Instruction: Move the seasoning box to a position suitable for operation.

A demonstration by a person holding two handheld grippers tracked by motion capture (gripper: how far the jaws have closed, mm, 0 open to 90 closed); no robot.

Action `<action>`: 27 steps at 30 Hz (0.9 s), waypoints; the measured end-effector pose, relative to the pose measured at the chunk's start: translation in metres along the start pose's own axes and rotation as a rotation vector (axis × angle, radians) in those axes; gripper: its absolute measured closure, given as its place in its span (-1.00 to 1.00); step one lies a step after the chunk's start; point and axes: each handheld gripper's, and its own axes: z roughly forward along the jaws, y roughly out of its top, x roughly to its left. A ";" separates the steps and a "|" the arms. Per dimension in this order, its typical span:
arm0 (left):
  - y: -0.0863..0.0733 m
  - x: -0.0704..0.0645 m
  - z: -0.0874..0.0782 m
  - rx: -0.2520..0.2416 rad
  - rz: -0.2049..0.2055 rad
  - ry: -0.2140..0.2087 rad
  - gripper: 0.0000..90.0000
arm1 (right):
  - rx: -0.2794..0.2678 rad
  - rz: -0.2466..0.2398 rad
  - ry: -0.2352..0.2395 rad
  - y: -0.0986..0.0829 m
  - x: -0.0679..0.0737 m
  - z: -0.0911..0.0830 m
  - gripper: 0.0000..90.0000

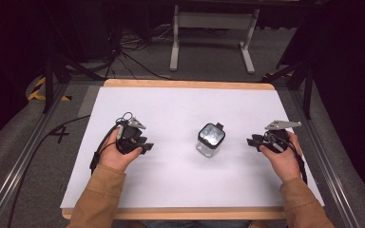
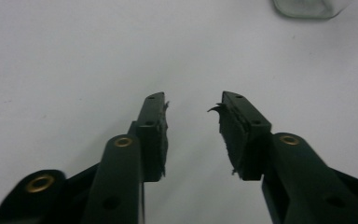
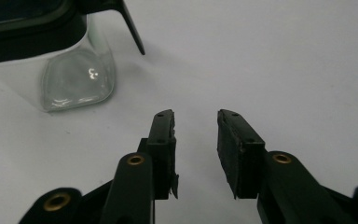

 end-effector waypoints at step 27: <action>0.063 -0.021 0.047 -0.125 0.040 -0.094 0.75 | -0.011 -0.049 0.057 -0.018 0.021 0.003 0.97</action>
